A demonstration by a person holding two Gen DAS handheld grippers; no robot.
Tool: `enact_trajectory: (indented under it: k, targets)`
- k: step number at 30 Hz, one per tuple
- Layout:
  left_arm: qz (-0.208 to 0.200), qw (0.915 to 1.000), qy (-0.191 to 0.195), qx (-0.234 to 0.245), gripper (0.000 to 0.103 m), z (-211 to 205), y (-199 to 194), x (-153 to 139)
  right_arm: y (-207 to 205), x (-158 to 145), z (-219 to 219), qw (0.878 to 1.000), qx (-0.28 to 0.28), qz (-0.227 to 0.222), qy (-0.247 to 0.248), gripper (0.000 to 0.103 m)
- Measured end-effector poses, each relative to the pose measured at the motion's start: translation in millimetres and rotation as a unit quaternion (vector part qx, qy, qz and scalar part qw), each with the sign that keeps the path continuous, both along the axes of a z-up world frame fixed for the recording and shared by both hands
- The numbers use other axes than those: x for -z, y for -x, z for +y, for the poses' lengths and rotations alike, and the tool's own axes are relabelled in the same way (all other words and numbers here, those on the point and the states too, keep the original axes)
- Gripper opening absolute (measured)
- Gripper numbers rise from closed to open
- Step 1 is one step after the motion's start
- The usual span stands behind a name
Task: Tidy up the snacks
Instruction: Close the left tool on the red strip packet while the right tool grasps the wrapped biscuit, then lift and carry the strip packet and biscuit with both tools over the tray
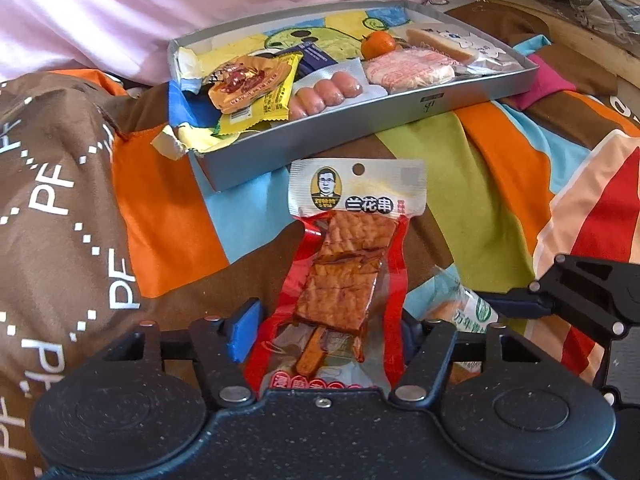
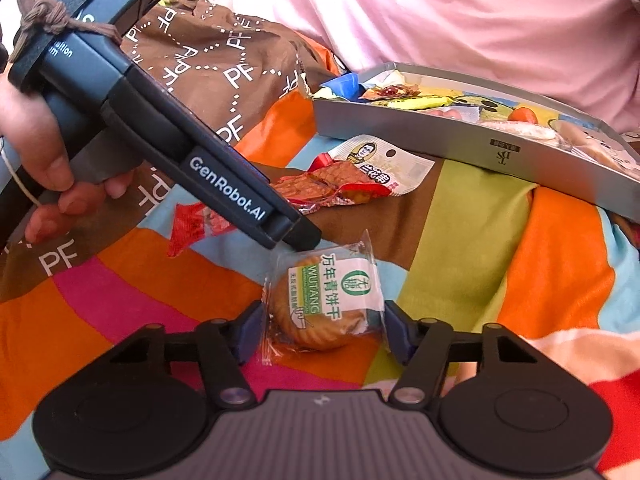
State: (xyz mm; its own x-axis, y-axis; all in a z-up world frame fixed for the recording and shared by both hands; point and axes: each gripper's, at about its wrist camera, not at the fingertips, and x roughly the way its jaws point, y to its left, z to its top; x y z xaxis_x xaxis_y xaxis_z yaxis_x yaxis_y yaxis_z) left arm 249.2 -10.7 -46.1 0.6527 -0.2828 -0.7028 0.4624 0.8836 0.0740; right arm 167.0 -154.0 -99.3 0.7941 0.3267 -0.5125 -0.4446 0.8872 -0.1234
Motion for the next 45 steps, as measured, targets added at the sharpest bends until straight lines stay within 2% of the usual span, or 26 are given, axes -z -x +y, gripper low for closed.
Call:
enact_trajectory:
  k: [3,9,14,16,23,27,32,35,39,45]
  targets:
    - [-0.004,1.0,0.0,-0.009,0.059,1,7,-2,6,0,0,1.0,0.005,-0.004,0.001,0.06]
    - [-0.004,0.9998,-0.019,-0.01,0.057,2,27,0,15,1,5,1.0,0.004,-0.009,0.014,0.055]
    - [0.019,0.9995,-0.019,-0.015,0.054,7,47,4,26,2,11,0.999,0.008,-0.024,0.039,0.052]
    - [0.023,0.999,-0.037,-0.014,0.053,9,55,8,30,3,13,0.998,0.01,-0.03,0.049,0.052]
    - [-0.027,0.9948,-0.098,0.003,0.052,18,77,12,42,4,21,0.995,0.017,-0.054,0.085,0.052]
    - [-0.055,0.9919,-0.115,0.003,0.052,20,82,6,44,3,23,0.993,0.027,-0.062,0.098,0.052]
    - [-0.077,0.9911,-0.108,-0.008,0.052,20,83,-5,37,-4,11,0.991,0.06,-0.063,0.1,0.052]
    - [-0.092,0.9907,-0.099,-0.016,0.052,18,79,-16,32,-13,3,0.988,0.07,-0.086,0.107,0.052]
    - [-0.116,0.9897,-0.079,-0.03,0.052,12,65,-37,18,-39,-8,0.981,0.082,-0.133,0.113,0.052]
    - [-0.157,0.985,-0.046,-0.054,0.053,-7,28,-75,-20,-88,-23,0.971,0.132,-0.179,0.092,0.053]
